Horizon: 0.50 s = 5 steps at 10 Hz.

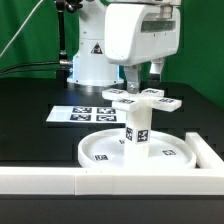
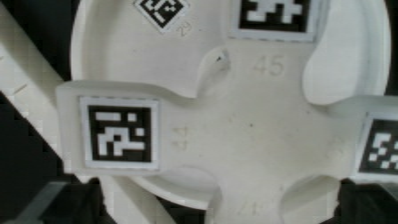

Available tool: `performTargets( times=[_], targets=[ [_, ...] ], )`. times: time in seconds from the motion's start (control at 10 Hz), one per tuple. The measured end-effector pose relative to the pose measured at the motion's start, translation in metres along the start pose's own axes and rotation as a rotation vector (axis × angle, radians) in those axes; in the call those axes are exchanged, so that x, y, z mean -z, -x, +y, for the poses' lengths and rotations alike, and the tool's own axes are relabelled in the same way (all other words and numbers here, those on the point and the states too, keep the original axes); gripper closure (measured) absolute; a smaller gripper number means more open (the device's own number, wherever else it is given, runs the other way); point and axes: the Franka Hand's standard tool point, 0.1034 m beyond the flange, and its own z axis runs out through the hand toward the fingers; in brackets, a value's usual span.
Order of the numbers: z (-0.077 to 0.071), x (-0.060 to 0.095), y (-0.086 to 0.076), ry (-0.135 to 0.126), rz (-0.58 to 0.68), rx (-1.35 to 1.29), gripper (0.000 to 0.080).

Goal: Assemble round table

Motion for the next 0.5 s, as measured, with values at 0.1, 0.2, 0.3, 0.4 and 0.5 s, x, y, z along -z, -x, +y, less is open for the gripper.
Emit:
performTargets(
  times=[0.1, 0.2, 0.3, 0.4, 0.5],
  targets=[
    [0.0007, -0.0001, 0.0011, 0.001, -0.003, 0.063, 0.0151],
    [0.002, 0.0003, 0.0014, 0.015, -0.006, 0.131, 0.0151],
    [0.0013, 0.0003, 0.0008, 0.039, -0.005, 0.209, 0.0151],
    [-0.0011, -0.0003, 0.0013, 0.055, 0.001, 0.253, 0.0151],
    [-0.0034, -0.0021, 0.0029, 0.081, -0.003, 0.382, 0.0151]
  ],
)
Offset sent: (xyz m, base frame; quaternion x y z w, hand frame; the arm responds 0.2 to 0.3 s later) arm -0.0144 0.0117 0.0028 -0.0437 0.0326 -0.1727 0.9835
